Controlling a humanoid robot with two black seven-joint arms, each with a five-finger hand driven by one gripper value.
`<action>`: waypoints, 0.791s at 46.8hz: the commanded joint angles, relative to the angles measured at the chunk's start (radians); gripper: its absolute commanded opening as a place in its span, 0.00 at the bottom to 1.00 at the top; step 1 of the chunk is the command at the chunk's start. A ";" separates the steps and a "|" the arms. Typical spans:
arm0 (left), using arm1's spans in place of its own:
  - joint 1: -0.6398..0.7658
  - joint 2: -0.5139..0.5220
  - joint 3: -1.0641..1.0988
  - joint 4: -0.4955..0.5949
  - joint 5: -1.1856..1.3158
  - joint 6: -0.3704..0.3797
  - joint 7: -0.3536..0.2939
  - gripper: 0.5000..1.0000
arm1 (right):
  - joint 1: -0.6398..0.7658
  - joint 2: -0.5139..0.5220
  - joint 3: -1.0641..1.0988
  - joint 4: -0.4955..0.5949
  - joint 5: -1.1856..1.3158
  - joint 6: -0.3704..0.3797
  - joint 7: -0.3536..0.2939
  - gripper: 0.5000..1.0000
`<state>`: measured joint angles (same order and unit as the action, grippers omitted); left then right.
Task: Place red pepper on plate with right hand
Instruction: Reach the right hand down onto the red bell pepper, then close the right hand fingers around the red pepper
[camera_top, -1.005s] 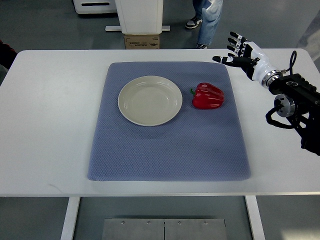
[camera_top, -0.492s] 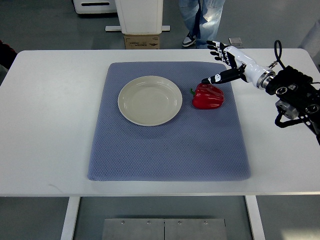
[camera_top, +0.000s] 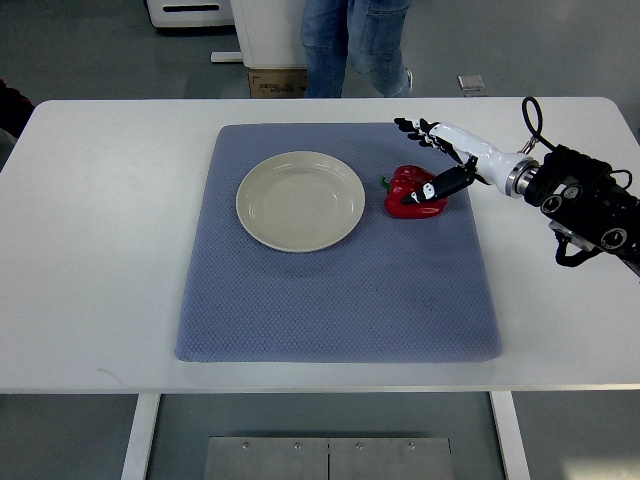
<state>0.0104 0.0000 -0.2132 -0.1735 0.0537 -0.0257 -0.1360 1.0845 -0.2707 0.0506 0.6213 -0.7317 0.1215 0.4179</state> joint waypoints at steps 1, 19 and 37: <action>-0.001 0.000 0.000 0.000 0.000 0.000 -0.001 1.00 | 0.006 0.001 -0.023 0.000 0.000 -0.005 -0.001 0.97; 0.000 0.000 0.000 0.000 0.000 0.000 -0.001 1.00 | 0.006 0.028 -0.071 -0.009 -0.008 -0.060 -0.005 0.92; 0.000 0.000 0.000 0.000 -0.002 0.001 0.001 1.00 | 0.003 0.050 -0.110 -0.028 -0.006 -0.088 -0.010 0.91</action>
<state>0.0104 0.0000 -0.2132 -0.1733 0.0533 -0.0261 -0.1361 1.0879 -0.2214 -0.0594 0.5941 -0.7382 0.0338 0.4067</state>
